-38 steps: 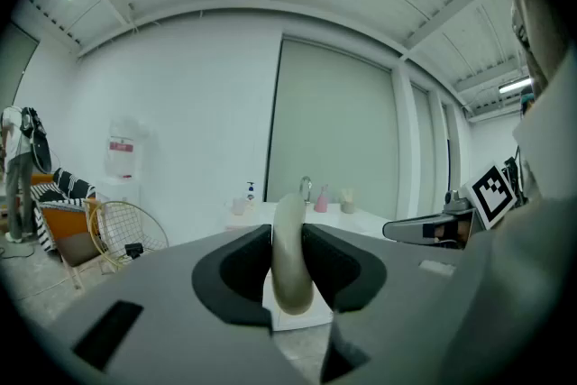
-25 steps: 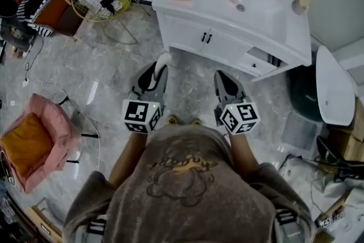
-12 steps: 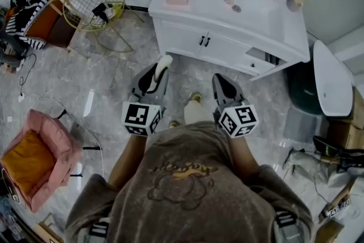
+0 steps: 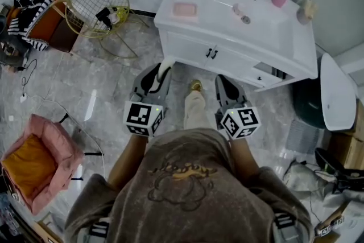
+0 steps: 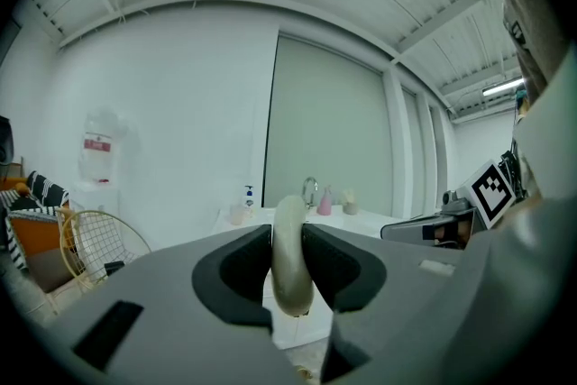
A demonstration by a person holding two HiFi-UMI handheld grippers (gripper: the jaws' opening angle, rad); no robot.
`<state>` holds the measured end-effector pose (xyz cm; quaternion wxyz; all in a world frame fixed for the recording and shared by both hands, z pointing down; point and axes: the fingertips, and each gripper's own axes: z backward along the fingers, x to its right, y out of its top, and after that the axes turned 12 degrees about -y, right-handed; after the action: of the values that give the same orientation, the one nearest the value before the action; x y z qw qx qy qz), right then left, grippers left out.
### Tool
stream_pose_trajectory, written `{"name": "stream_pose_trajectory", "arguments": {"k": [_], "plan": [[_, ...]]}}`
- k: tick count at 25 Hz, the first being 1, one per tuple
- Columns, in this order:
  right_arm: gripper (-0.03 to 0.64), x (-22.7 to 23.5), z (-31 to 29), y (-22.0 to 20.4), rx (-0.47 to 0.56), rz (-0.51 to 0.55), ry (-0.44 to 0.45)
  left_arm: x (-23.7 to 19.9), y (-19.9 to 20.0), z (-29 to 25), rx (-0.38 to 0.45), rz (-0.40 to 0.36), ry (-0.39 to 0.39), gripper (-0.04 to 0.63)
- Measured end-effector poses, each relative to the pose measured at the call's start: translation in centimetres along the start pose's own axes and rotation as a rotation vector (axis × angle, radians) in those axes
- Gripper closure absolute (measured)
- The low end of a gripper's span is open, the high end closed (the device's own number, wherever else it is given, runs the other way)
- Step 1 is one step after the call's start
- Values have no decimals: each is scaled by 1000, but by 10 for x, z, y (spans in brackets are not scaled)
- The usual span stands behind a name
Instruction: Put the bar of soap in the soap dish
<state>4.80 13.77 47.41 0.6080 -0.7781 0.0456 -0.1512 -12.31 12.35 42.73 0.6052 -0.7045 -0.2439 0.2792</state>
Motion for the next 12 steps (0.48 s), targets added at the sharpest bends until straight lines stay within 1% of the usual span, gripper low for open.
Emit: {"name": "stream_pose_trajectory", "arguments": {"k": [7, 12], "plan": [[617, 13, -67, 16, -6, 8, 46, -46, 12, -47, -4, -6, 21, 488], [617, 32, -114, 37, -18, 5, 56, -75, 25, -90, -13, 3, 31, 488]]}}
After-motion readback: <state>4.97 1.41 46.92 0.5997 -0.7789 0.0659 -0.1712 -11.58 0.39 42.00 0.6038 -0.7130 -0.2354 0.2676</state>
